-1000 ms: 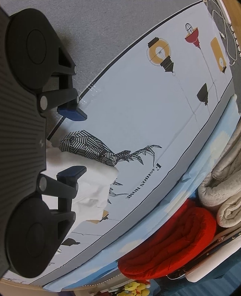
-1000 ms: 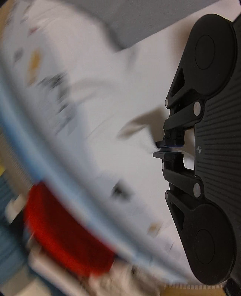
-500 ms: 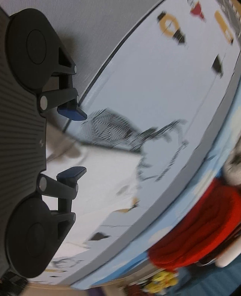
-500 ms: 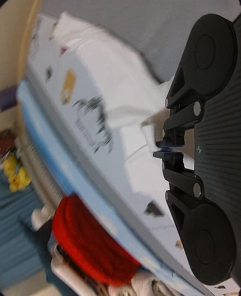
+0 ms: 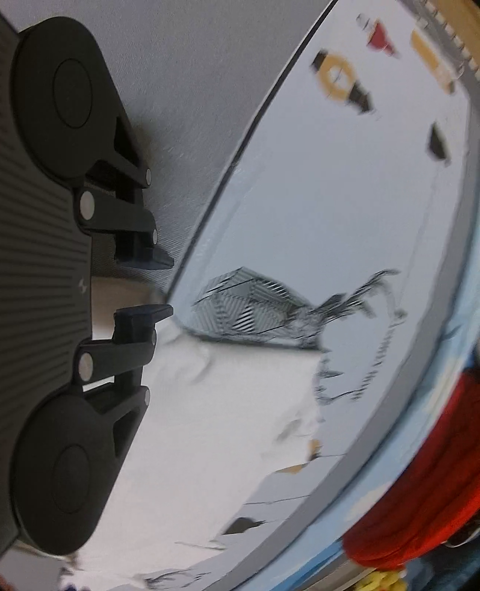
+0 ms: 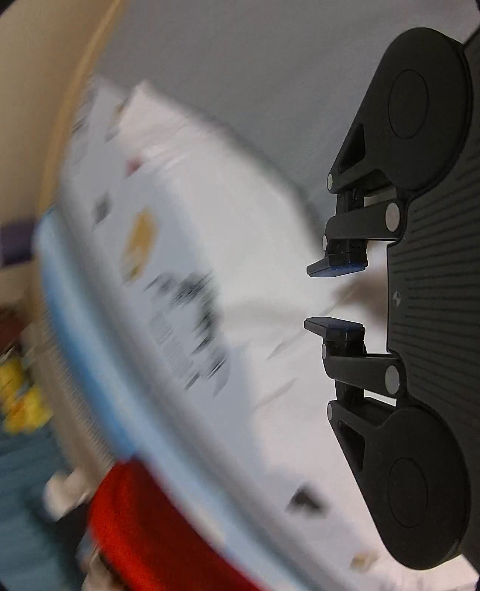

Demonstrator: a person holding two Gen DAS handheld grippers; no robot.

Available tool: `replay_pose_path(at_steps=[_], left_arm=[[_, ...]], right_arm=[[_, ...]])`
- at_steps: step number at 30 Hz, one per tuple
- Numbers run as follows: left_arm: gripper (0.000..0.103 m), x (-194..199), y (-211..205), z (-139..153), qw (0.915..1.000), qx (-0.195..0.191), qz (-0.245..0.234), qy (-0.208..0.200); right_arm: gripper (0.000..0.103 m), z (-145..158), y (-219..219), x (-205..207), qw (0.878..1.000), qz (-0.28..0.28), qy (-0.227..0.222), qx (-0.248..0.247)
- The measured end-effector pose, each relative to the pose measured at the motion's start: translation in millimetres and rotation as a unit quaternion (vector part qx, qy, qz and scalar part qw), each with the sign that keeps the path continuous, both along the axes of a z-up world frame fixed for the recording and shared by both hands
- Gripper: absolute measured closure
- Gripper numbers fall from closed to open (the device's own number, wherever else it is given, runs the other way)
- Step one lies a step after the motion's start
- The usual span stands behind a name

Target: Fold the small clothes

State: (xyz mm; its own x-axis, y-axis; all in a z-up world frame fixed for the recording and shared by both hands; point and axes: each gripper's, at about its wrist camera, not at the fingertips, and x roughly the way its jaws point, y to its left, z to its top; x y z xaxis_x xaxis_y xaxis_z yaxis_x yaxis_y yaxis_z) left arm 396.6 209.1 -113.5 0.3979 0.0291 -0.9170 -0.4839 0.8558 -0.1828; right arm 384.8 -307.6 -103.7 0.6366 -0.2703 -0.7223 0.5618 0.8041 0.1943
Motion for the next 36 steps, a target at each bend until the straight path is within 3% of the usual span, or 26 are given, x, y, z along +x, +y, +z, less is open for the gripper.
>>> replay_pose_path(at_steps=[2, 4, 7, 9, 11, 14, 21, 24, 27, 32, 36], left_arm=[[0.081, -2, 2, 9, 0.9992, -0.02, 0.01, -0.034], [0.081, 1, 0, 11, 0.9976, -0.046, -0.004, -0.053], [0.081, 7, -8, 4, 0.9967, -0.054, -0.029, -0.052], [0.081, 10, -9, -11, 0.9973, -0.057, -0.041, -0.022], [0.091, 7, -4, -21, 0.9976, -0.064, -0.023, -0.01], [0.091, 7, -9, -9, 0.9985, -0.045, -0.025, -0.017], [0.086, 9, -29, 9, 0.9965, -0.034, -0.054, -0.054], [0.073, 7, -25, 0, 0.9978, -0.039, -0.046, -0.028], [0.072, 5, -17, -9, 0.9981, -0.054, -0.028, -0.01], [0.068, 7, -31, 16, 0.9968, -0.012, -0.061, -0.051], [0.065, 9, -44, 22, 0.994, -0.005, -0.091, -0.061]], right_arm=[[0.077, 5, 3, 0, 0.999, 0.031, -0.03, 0.028], [0.077, -3, 4, 5, 0.995, 0.054, -0.027, 0.078], [0.077, -22, 5, 11, 0.99, 0.059, 0.009, 0.126], [0.077, -33, 5, 13, 0.988, 0.053, 0.037, 0.141], [0.077, -43, 3, 14, 0.987, 0.041, 0.073, 0.138], [0.077, -52, -1, 13, 0.985, 0.028, 0.111, 0.128], [0.077, -34, 9, 8, 0.988, 0.064, 0.067, 0.122], [0.077, -32, 14, 9, 0.987, 0.069, 0.069, 0.127], [0.077, -38, 17, 8, 0.985, 0.063, 0.092, 0.131], [0.077, -32, 26, 9, 0.986, 0.078, 0.096, 0.116], [0.077, -20, 35, 9, 0.988, 0.103, 0.083, 0.082]])
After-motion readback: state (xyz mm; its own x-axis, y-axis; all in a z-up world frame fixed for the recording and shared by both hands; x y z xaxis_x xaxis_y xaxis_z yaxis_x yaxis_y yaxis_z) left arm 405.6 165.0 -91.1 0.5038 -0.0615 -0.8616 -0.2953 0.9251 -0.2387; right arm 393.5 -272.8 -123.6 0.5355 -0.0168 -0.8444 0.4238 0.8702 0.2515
